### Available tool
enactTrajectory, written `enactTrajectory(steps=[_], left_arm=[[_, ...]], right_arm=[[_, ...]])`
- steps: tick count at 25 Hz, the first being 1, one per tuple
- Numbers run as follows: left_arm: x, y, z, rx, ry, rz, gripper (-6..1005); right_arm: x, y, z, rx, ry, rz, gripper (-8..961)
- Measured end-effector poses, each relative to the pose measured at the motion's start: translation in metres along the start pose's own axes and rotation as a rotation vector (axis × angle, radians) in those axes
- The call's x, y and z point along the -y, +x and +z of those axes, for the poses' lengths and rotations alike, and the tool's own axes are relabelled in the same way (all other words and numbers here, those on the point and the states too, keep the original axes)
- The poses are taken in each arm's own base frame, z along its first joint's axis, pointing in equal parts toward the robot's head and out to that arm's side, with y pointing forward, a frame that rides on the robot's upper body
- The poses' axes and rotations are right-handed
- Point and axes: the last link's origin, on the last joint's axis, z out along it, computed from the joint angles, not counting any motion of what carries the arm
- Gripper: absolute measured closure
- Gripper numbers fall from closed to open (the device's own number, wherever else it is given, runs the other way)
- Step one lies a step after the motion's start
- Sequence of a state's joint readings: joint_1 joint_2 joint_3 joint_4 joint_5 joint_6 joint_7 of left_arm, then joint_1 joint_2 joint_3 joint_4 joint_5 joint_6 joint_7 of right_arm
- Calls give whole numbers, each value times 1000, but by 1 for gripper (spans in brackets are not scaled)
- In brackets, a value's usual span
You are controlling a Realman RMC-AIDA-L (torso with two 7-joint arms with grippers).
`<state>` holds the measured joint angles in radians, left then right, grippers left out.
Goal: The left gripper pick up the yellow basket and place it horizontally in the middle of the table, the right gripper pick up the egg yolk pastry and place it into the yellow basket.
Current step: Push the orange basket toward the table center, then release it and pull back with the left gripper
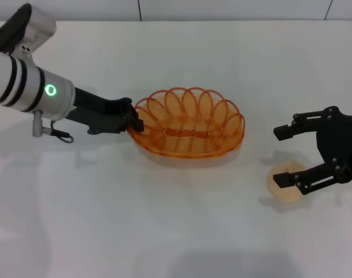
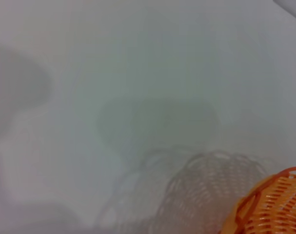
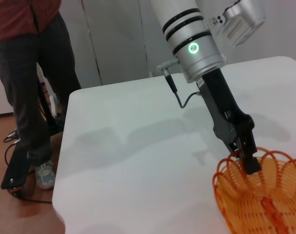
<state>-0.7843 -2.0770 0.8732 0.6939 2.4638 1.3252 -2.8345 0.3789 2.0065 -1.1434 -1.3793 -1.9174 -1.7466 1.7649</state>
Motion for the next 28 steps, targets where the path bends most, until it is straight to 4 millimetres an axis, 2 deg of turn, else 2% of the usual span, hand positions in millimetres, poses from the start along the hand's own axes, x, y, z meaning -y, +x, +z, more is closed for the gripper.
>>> enactTrajectory(steps=[14, 24, 28], left_arm=[[-1, -1, 3, 0, -3, 2, 811], [0, -8, 8, 23, -49, -23, 792], [-2, -8, 6, 17, -66, -16, 666]], right_arm=[[-1, 0, 1, -2, -4, -2, 85], [0, 0, 0, -1, -1, -1, 85], [0, 0, -1, -1, 1, 1, 84]])
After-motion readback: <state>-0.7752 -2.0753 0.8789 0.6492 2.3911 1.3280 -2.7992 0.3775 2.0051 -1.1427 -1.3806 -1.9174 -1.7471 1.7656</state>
